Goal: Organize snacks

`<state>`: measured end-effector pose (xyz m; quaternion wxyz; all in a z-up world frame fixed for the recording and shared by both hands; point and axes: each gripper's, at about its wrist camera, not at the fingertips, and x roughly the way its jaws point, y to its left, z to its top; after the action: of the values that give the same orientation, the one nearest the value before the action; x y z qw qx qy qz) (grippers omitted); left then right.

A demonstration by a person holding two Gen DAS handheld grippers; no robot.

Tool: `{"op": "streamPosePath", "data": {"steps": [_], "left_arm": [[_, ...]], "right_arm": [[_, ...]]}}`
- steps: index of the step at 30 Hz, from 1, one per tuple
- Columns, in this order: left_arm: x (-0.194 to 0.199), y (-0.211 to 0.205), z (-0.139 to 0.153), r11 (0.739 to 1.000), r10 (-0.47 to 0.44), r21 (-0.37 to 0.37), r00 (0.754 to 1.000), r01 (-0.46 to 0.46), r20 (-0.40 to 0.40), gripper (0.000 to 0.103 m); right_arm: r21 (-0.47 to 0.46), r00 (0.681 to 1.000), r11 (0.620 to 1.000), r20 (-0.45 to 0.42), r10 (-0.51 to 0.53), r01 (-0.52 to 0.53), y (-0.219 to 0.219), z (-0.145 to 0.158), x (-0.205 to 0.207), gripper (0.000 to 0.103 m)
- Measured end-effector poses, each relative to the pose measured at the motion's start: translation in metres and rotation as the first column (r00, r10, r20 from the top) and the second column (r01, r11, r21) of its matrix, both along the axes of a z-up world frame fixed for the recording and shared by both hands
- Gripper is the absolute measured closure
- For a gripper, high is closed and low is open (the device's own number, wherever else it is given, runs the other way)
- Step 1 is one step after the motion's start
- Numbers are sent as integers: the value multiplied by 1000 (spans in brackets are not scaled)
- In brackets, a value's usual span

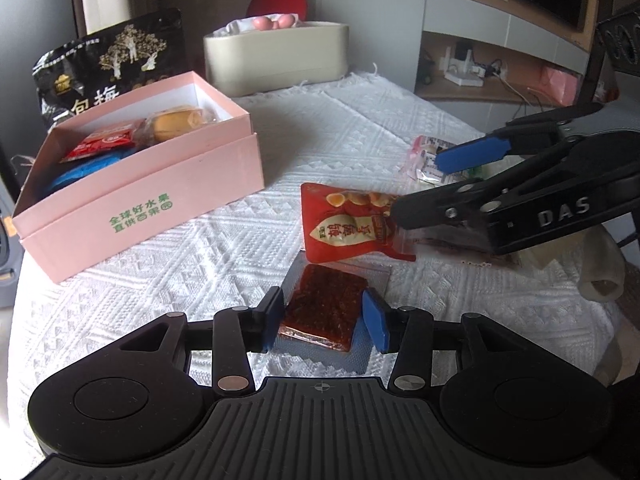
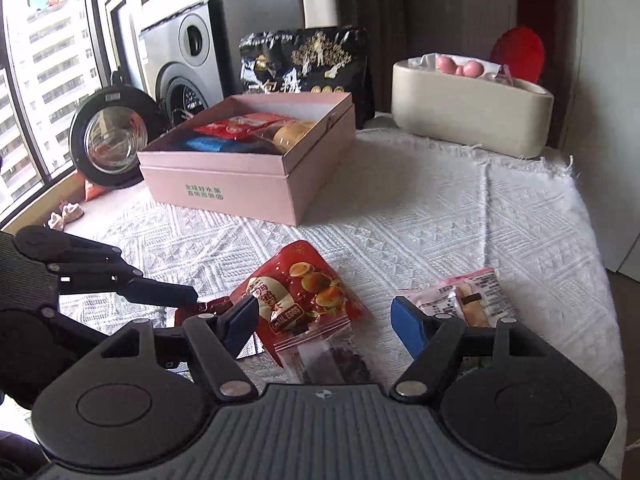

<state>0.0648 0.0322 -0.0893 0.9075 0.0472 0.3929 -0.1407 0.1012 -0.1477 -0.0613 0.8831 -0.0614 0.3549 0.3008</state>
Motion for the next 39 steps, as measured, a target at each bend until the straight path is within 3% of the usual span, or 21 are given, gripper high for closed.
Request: {"op": "streamPosePath", "data": {"steps": [6,10,14,21,29,30,33,35,39], "left_arm": [[-3,3,0,1000,16,-26,1000,-16,12,54],[-11,6,11,999,46,-27,998,-45,44,56],[-19,20,25,994,111,-12,990,-110,85,56],[-23,58,23,955,295,-30,953,-294,71,56],[-25,74,6,930,352,-113,936,-348,11,56],[-25,75,3,928,357,-120,934,-354,6,56],[-28,74,1,921,371,-132,928,-365,21,56],[-29,73,0,918,377,-143,926,-369,30,55],[-30,77,-3,914,380,-172,924,-368,46,55]], "right_arm": [[-103,993,992,103,-57,68,-14,-6,-14,23],[-63,998,997,44,-49,52,-21,-19,-18,23],[-53,998,999,67,6,-3,-15,-16,-20,23],[-89,990,988,52,134,-129,33,-22,-7,20],[-137,985,982,94,146,-133,54,-22,9,20],[-129,987,982,65,146,-137,52,-21,15,20],[-36,983,991,-133,124,-130,39,-26,34,20],[22,981,994,-162,107,-105,31,-24,29,18],[83,957,980,-218,194,-180,28,-19,8,18]]}}
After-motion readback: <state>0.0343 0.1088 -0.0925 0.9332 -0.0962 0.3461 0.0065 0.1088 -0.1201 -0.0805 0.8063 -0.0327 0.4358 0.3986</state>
